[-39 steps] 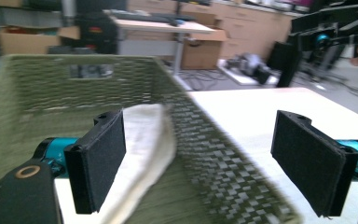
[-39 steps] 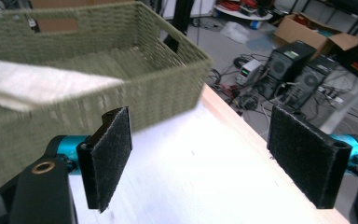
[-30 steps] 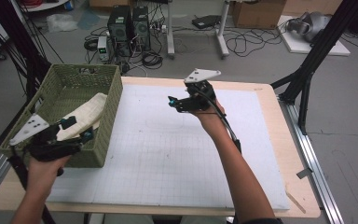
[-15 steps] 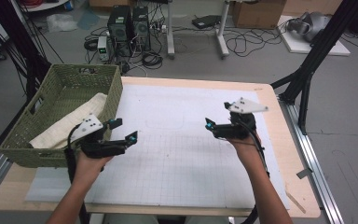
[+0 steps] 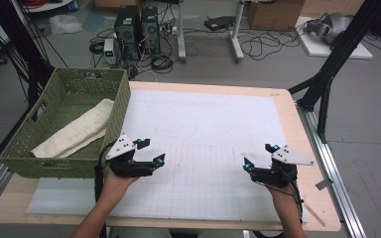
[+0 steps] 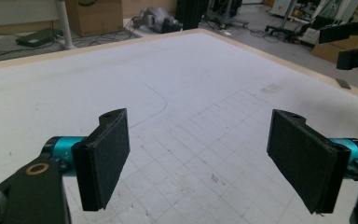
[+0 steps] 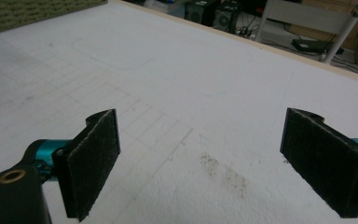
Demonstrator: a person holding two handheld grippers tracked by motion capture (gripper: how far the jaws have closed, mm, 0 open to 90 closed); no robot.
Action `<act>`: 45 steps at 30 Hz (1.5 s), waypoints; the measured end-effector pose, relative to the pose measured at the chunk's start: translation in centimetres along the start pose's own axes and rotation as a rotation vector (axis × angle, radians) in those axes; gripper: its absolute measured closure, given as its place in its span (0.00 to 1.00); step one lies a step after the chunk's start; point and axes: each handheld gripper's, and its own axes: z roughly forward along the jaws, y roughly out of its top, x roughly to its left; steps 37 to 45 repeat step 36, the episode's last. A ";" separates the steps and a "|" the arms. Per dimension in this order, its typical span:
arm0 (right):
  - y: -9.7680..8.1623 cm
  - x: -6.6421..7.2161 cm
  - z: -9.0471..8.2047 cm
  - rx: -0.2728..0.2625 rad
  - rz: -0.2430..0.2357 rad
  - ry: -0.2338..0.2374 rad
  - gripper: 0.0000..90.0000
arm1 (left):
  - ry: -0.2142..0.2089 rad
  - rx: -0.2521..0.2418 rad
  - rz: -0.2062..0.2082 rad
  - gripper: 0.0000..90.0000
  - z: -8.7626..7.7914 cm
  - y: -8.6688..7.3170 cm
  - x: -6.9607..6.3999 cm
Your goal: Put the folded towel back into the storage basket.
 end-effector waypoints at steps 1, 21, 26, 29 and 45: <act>-0.1 0.0 -0.1 0.003 -0.002 -0.003 0.12 | 0.002 0.001 0.001 0.24 0.0 -0.2 -0.1; -1.0 0.1 -0.2 0.017 0.004 -0.031 0.12 | 0.008 0.036 0.006 0.24 -0.1 -1.4 -0.1; -1.0 0.2 -0.1 0.023 0.006 -0.031 0.12 | 0.017 0.032 0.003 0.24 -0.2 -1.4 0.1; -1.0 0.2 -0.1 0.021 0.007 -0.032 0.12 | 0.020 0.031 0.001 0.24 -0.3 -1.4 0.2; -1.1 0.1 0.1 0.025 0.008 -0.031 0.12 | 0.019 0.037 -0.004 0.24 -0.2 -1.5 0.3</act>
